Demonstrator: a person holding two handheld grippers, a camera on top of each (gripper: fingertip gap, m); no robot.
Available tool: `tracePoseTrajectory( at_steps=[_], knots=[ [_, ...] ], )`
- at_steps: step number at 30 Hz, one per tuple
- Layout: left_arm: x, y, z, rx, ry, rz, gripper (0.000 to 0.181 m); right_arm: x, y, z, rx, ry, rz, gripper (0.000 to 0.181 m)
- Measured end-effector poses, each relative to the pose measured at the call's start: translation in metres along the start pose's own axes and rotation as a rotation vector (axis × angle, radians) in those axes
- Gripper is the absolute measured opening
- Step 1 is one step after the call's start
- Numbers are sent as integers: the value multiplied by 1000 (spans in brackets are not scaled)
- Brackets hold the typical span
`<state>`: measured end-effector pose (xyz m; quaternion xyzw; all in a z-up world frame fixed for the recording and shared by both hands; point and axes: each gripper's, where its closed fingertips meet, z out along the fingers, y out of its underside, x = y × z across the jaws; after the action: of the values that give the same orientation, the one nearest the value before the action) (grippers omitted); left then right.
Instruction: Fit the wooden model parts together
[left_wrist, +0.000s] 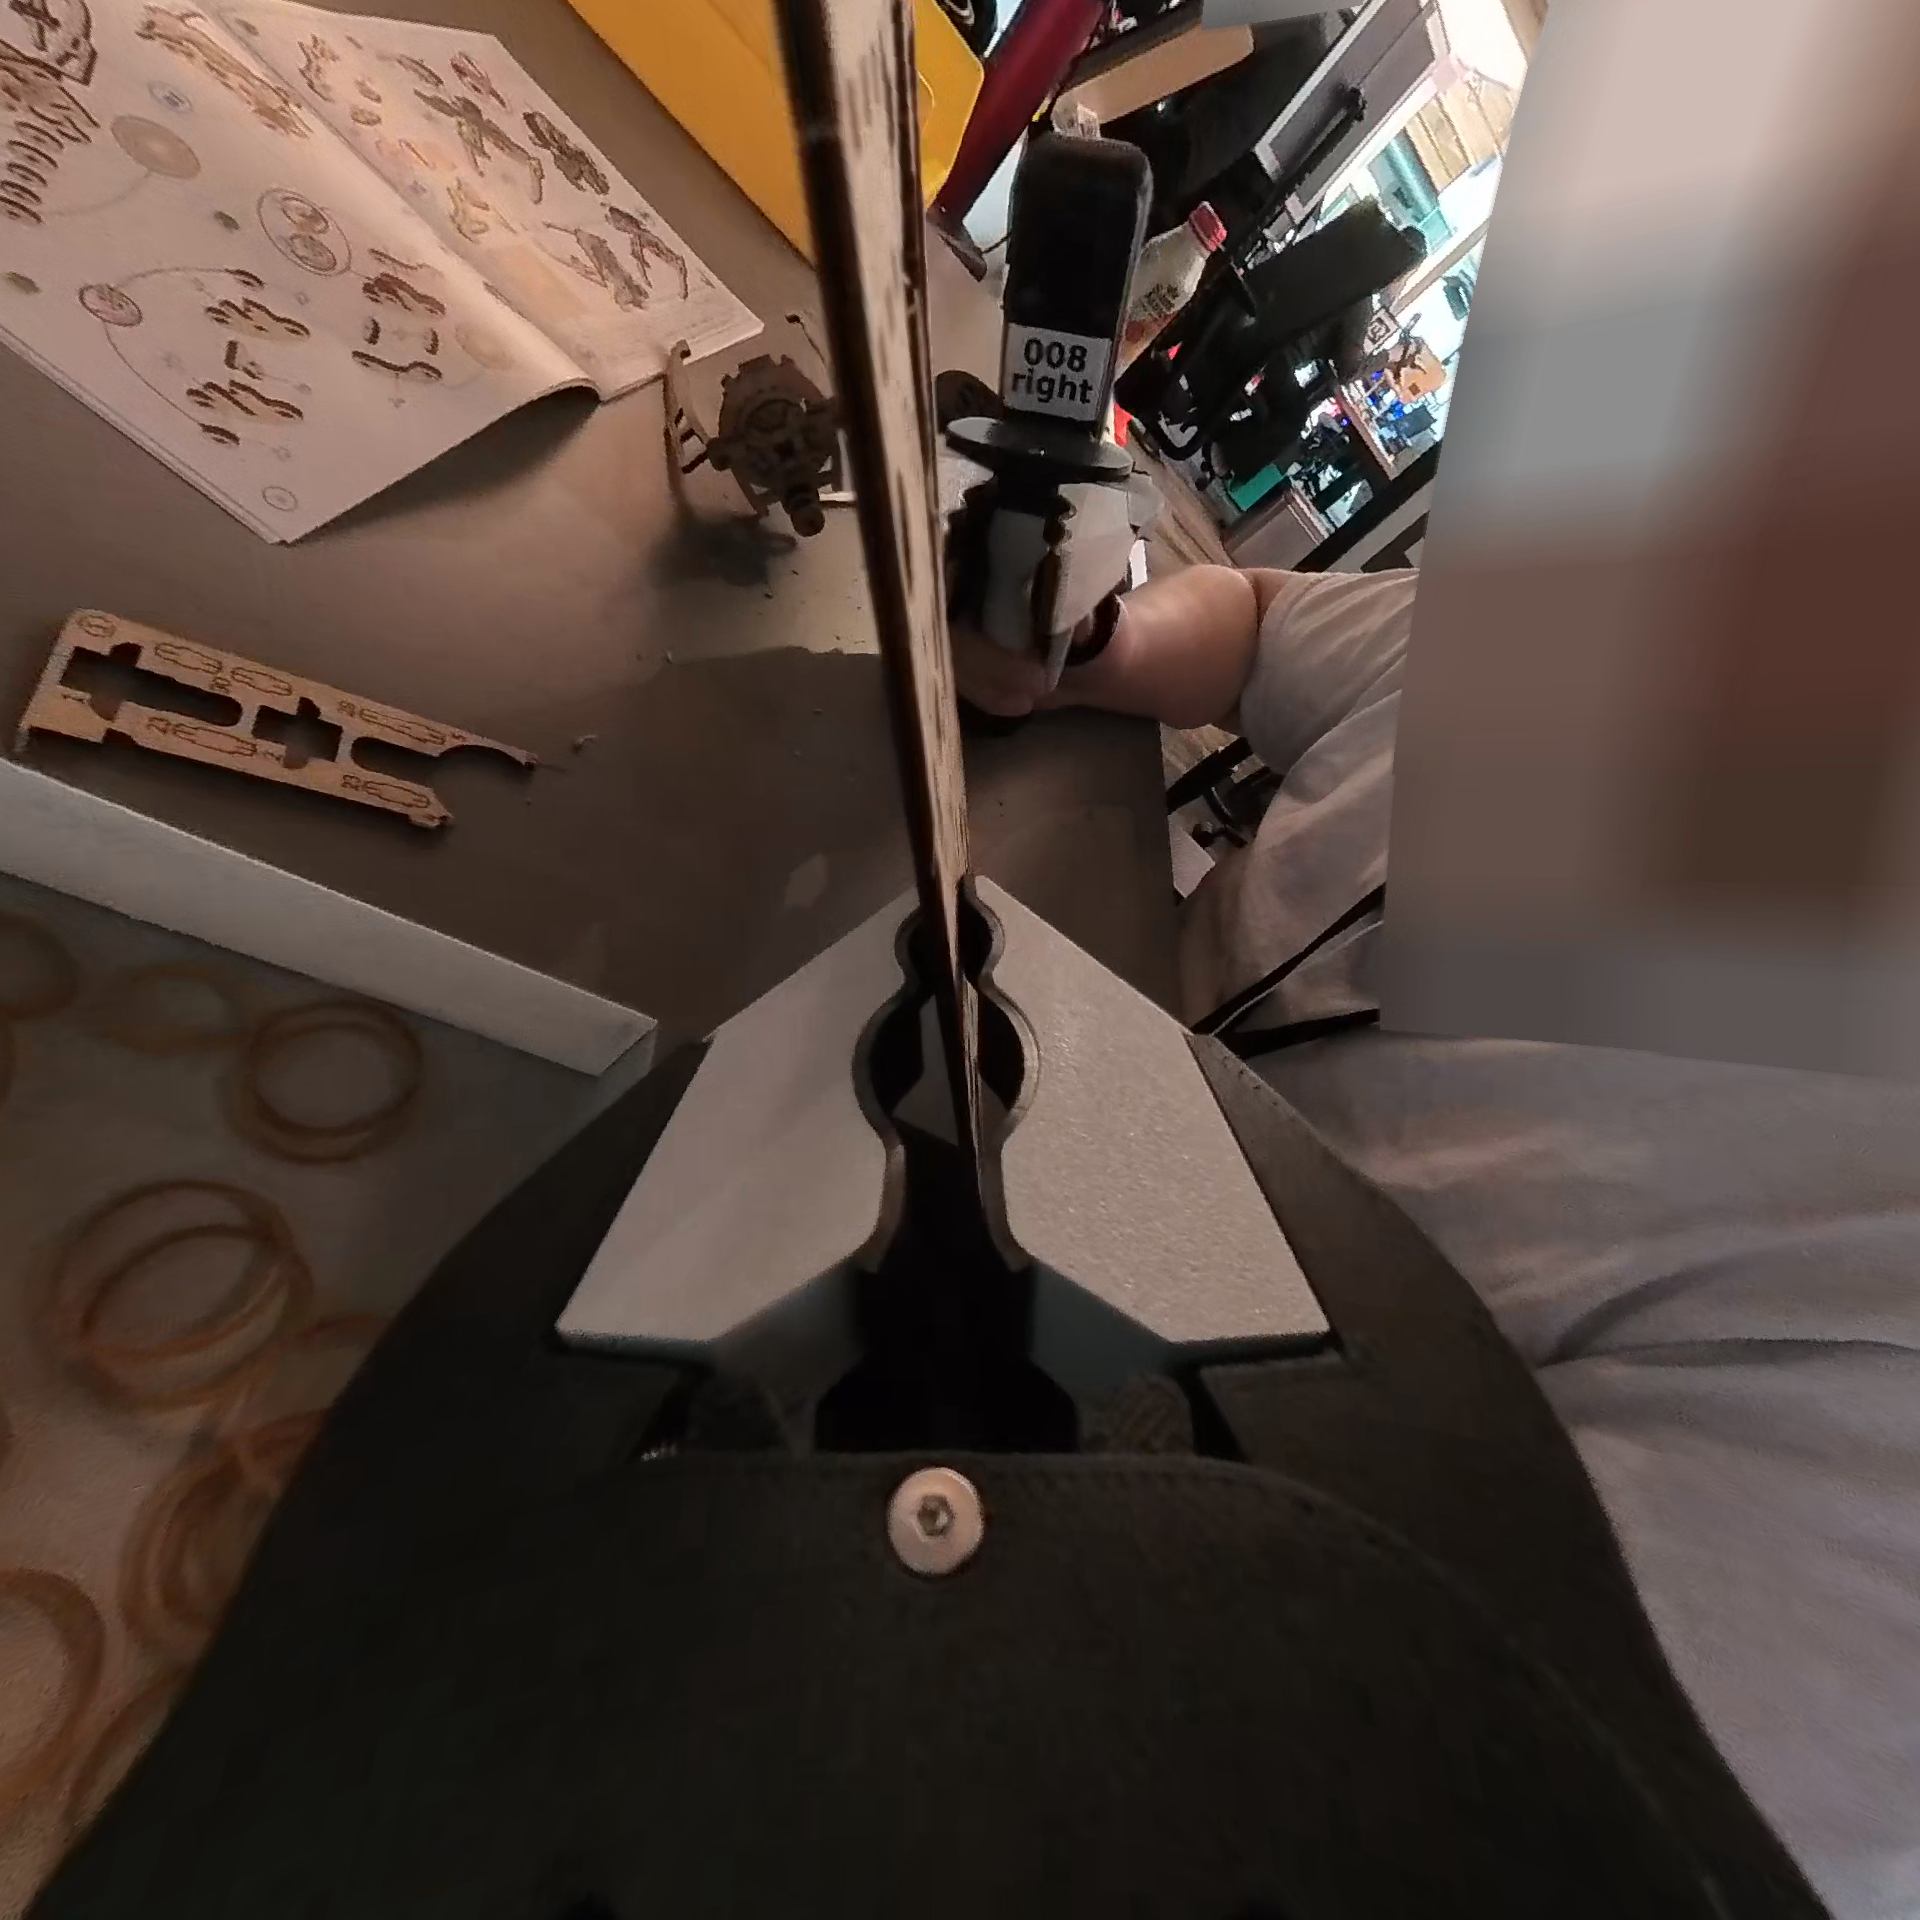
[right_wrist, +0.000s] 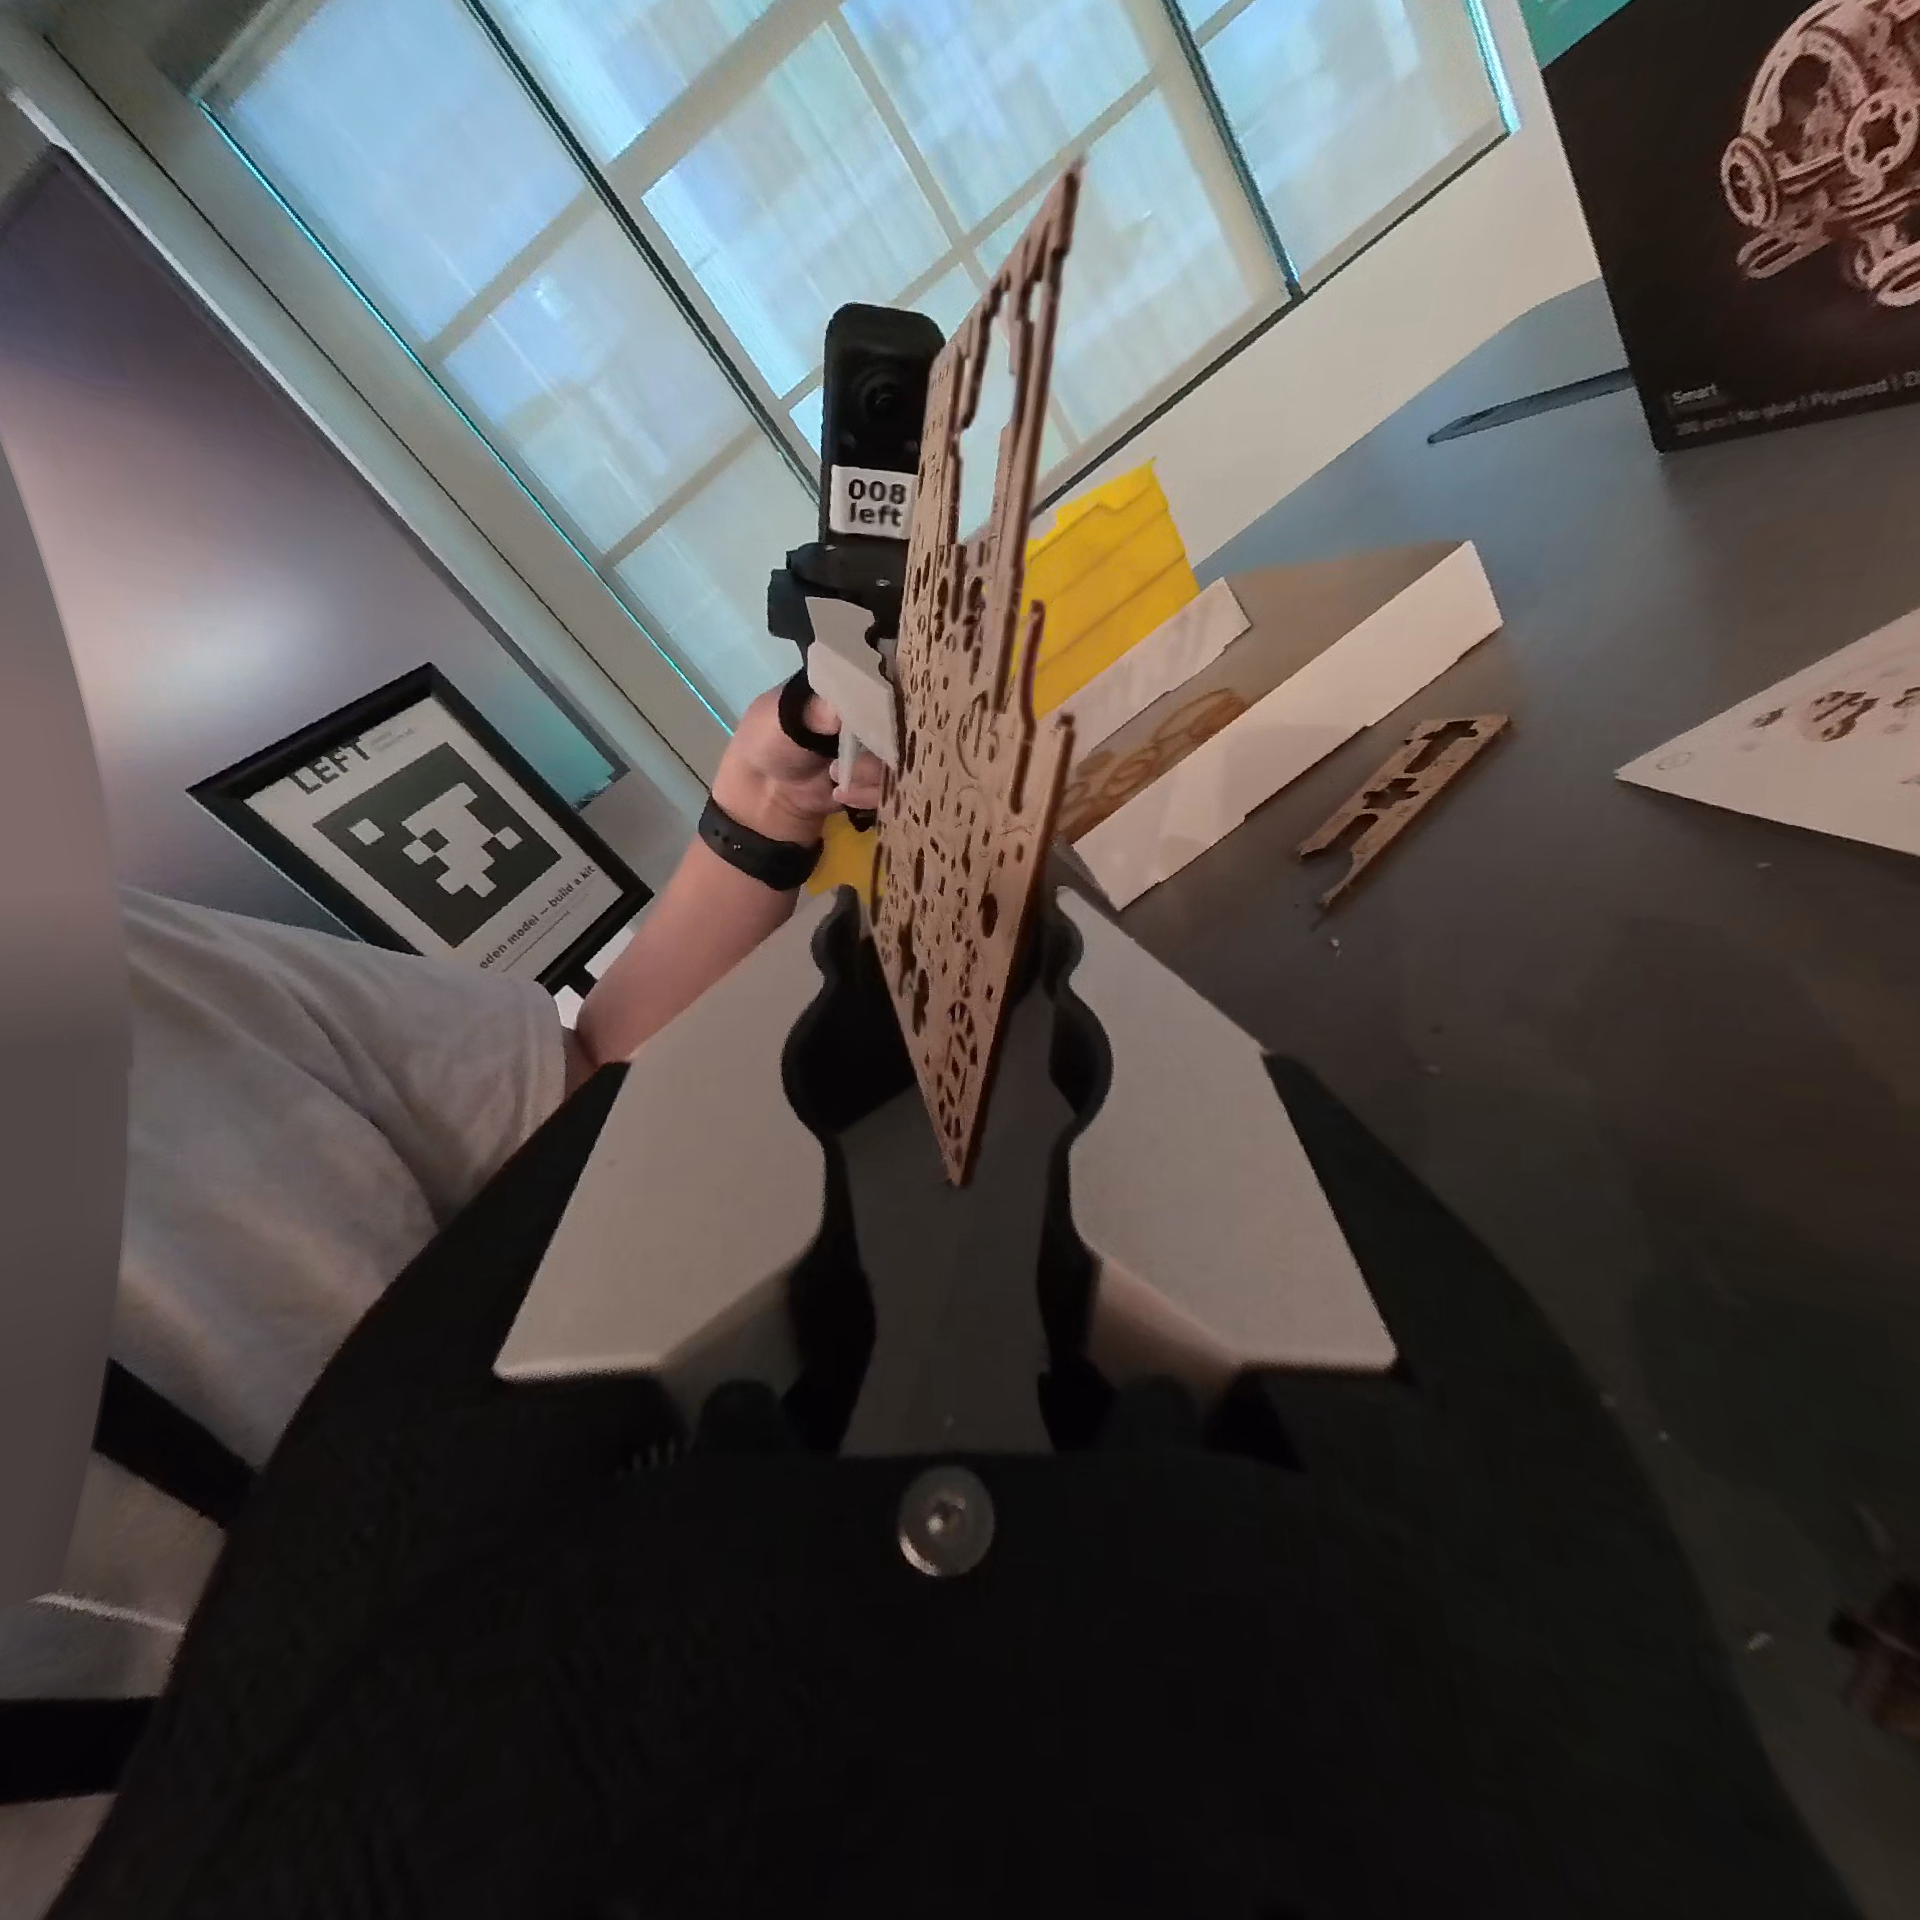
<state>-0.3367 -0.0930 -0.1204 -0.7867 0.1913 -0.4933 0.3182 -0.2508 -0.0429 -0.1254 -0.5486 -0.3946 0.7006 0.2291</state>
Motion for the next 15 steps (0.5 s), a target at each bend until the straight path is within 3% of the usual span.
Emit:
tracePoseTrajectory(
  at_steps=[15],
  knots=[
    [3, 4, 13, -34, 37, -7, 2, 3, -4, -2, 22, -28, 87, 29]
  ],
)
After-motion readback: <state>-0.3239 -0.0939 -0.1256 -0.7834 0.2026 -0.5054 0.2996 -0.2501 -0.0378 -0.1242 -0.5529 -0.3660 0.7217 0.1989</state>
